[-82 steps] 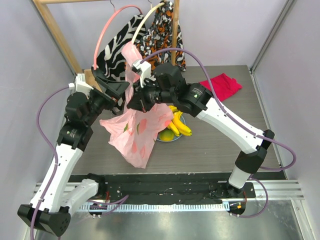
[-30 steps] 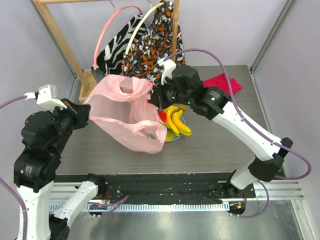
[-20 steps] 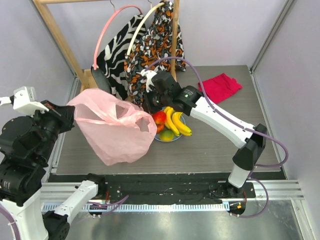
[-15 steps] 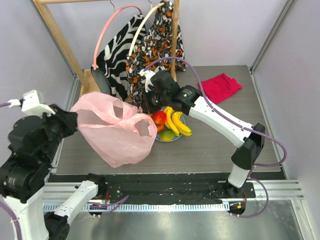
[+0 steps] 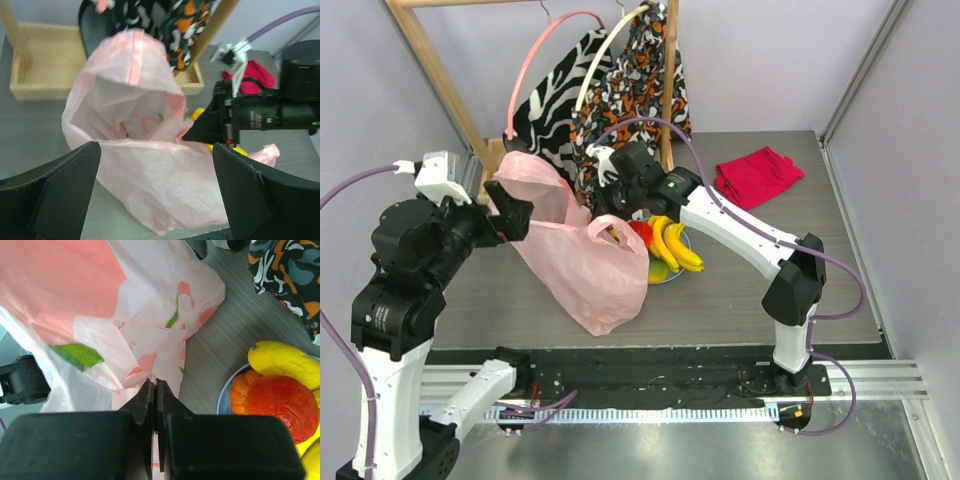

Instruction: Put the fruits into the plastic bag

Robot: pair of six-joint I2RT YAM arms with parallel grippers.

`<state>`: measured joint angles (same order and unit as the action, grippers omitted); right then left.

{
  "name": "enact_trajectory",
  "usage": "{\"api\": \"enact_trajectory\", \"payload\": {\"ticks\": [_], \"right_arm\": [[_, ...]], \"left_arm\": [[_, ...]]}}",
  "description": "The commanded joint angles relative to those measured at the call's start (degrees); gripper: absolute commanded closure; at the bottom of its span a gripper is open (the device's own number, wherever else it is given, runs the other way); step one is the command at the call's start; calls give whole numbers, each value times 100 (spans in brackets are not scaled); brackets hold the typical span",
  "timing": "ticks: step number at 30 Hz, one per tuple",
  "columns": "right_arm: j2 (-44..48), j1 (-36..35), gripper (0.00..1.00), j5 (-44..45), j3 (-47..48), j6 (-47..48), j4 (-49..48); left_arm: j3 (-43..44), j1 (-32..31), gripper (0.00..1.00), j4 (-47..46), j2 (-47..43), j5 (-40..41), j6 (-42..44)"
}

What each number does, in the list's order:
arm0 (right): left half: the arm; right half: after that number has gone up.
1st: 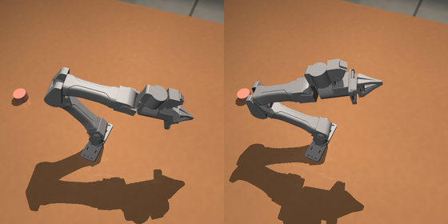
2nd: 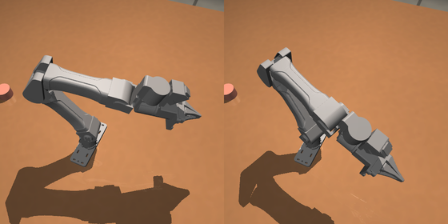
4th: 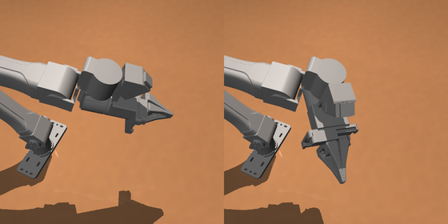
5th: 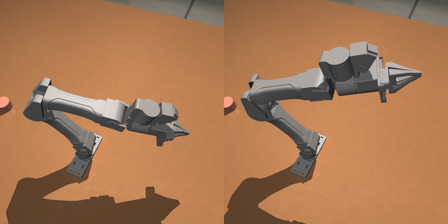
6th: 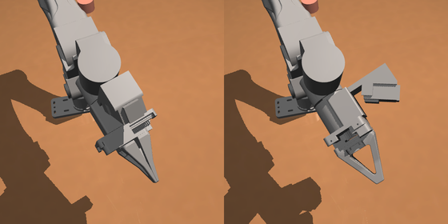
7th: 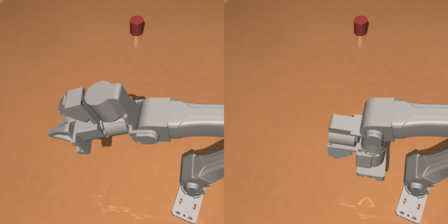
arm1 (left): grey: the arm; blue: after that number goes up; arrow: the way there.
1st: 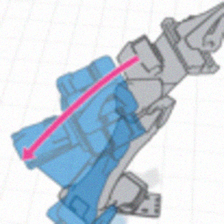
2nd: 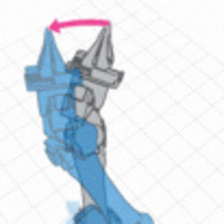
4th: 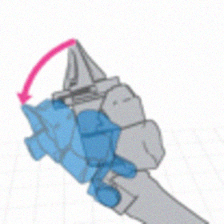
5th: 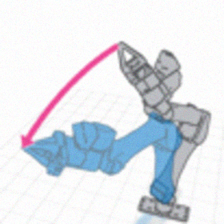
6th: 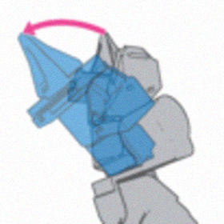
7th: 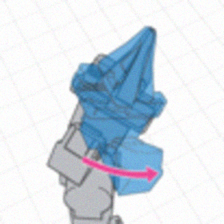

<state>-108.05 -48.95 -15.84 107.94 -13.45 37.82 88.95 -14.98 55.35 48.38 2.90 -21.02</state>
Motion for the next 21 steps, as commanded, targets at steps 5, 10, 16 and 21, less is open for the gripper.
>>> {"api": "enact_trajectory", "payload": {"ticks": [5, 10, 16, 21], "right_arm": [[38, 43, 99, -429, 192, 211, -135], [56, 52, 99, -526, 183, 229, -109], [100, 52, 99, -552, 175, 247, -100], [109, 52, 99, -535, 192, 282, -91]], "left_arm": [[220, 22, 0, -1395, 277, -370, 1967], [509, 22, 0, -1457, 1093, 0, 2137], [1168, 22, 0, -1405, 1822, 18, 2048], [1669, 31, 0, -756, 2193, -122, 2260]]}}
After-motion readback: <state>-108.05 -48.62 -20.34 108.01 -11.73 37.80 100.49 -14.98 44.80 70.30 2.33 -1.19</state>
